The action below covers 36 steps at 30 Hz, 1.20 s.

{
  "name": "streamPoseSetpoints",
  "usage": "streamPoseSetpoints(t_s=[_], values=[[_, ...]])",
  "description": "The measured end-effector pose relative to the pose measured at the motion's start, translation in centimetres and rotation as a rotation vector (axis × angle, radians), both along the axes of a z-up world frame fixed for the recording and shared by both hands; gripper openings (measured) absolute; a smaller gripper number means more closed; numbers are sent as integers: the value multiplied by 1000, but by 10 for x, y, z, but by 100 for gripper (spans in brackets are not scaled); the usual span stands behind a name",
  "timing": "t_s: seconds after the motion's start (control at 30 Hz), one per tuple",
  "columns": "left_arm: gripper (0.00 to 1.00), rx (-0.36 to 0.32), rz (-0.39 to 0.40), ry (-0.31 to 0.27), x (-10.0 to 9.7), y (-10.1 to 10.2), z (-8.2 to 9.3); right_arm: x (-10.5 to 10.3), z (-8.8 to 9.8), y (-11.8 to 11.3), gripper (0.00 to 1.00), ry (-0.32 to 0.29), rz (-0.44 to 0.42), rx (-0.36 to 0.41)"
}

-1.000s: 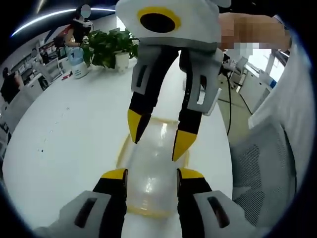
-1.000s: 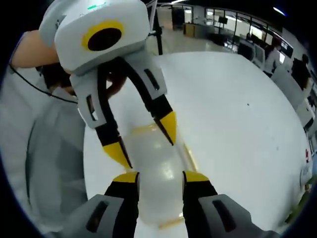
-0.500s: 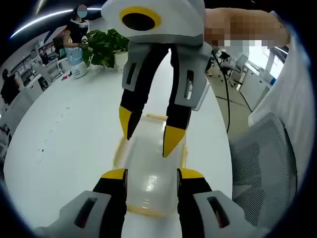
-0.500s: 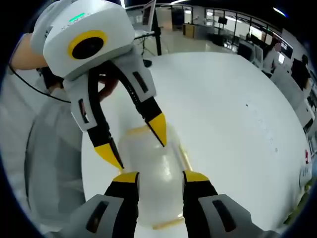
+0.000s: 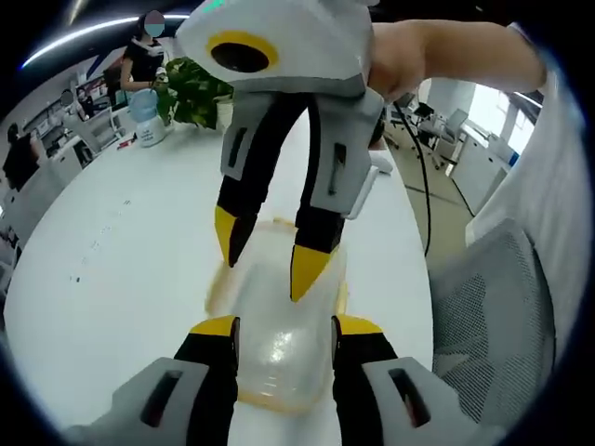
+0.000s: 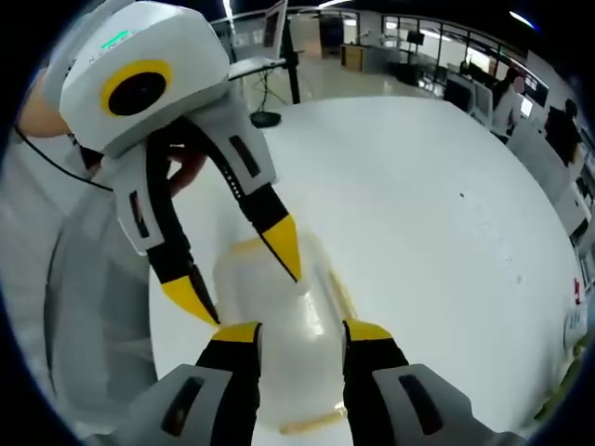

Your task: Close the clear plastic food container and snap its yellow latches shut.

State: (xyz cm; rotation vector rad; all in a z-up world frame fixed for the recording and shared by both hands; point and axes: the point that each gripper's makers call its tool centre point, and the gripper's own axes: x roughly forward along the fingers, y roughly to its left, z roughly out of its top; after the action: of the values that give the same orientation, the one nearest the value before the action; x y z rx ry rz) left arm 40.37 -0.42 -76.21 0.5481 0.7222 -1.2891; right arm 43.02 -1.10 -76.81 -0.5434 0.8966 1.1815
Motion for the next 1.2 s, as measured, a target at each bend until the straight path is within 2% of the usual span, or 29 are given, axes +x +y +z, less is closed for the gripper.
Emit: streamPoseSetpoints(t_s=[0.2, 0.57, 1.2], values=[[39, -11, 10, 11, 0, 0, -1, 0, 1, 3, 33, 3, 2, 6], [39, 10, 4, 13, 6, 3, -5, 1, -1, -1, 33, 12, -4, 8], [40, 13, -9, 36, -7, -1, -10, 9, -5, 3, 34, 9, 4, 7]])
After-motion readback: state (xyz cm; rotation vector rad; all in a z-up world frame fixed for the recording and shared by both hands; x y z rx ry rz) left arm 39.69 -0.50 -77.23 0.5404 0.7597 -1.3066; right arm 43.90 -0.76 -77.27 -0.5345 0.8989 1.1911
